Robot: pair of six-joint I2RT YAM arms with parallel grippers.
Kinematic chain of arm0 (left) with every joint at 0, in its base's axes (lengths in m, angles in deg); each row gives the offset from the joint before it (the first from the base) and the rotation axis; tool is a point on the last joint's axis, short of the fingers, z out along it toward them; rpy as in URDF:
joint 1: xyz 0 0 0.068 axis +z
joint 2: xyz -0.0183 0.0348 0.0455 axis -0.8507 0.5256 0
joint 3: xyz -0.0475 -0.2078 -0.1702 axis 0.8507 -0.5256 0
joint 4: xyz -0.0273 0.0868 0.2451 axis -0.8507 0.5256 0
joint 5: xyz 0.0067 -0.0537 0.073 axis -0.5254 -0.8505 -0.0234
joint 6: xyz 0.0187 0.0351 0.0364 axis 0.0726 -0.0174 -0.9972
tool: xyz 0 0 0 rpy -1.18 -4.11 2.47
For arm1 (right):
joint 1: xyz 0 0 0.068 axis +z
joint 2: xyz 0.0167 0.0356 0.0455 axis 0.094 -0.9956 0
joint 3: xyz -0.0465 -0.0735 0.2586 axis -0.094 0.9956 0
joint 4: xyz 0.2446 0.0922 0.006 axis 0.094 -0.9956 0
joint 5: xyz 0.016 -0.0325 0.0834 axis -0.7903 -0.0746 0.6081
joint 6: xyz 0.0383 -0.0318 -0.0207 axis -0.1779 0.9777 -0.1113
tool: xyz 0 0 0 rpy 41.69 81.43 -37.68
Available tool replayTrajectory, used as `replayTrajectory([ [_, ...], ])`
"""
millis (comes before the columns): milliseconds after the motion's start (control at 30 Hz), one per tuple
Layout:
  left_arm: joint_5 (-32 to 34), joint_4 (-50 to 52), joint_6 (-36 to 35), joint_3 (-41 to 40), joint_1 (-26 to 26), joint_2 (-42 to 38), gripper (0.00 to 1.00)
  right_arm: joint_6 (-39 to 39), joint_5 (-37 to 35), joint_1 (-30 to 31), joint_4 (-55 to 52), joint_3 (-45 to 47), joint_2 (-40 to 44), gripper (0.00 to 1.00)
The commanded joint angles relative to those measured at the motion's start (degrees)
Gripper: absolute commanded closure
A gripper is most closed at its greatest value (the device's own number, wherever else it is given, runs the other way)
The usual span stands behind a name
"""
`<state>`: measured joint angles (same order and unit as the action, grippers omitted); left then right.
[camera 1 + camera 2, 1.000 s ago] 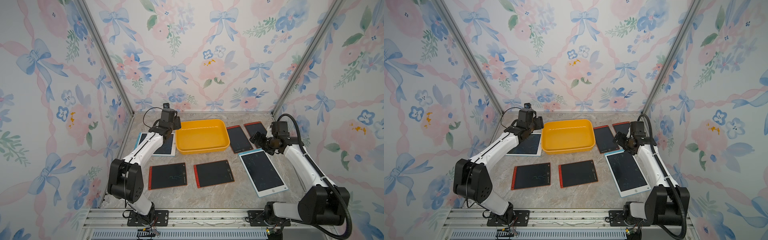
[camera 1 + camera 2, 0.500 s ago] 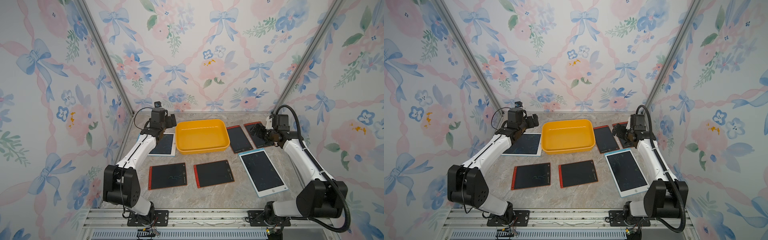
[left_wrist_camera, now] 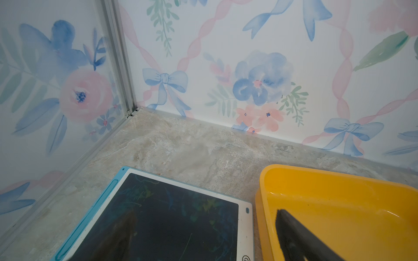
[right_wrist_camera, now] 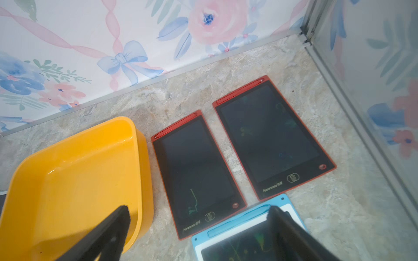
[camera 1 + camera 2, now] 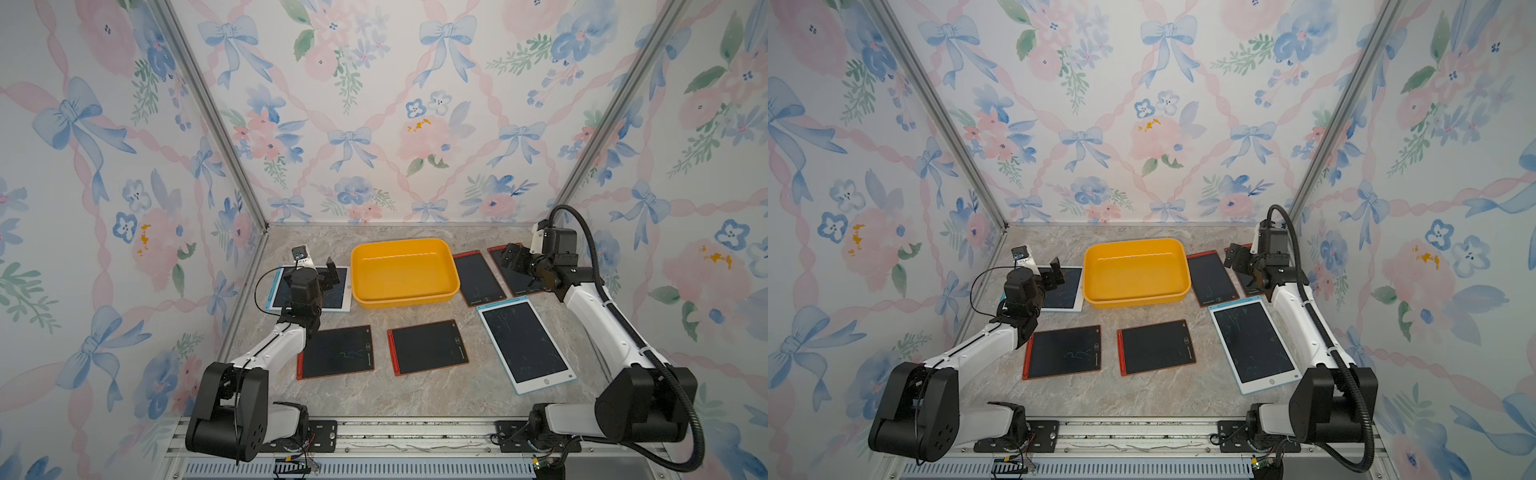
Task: Take out the writing tablet from the storage box
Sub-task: Reset both arms
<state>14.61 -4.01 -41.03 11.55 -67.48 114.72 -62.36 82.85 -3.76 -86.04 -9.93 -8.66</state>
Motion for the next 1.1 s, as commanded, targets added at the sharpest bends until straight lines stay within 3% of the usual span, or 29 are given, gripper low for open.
replayTrajectory([
  [0, 2.82, -7.46, -3.71, -0.64, 0.18, -0.13, 0.02, 3.50, -4.20, 0.70, 2.87, 1.57, 1.64, 0.03],
  [333, 5.83, -13.06, -5.00, -9.65, 0.86, -3.09, 0.02, 7.04, -0.23, -1.36, 12.82, 10.78, 5.48, 0.03],
  [433, 6.18, -20.64, -4.65, -15.15, 1.02, -4.58, 0.02, 2.60, 12.43, -7.02, 18.76, 14.29, 4.64, 0.03],
  [500, 6.49, -24.02, -6.21, -17.58, 1.18, -4.52, 0.02, 4.69, 21.45, -10.35, 21.26, 15.27, 3.01, 0.03],
  [667, 5.28, -26.59, -9.77, -20.78, 2.00, -3.81, 0.02, 9.35, 20.37, -11.27, 21.16, 17.73, 3.46, 0.03],
  [767, 0.21, -30.47, -6.50, -23.05, 5.24, -2.74, 0.02, 9.76, 16.79, -11.08, 26.96, 22.71, 5.99, 0.03],
  [1067, -7.34, -38.35, -7.87, -22.90, 5.76, 8.41, 0.02, 11.23, 7.22, -10.72, 32.16, 30.39, 11.76, 0.03],
])
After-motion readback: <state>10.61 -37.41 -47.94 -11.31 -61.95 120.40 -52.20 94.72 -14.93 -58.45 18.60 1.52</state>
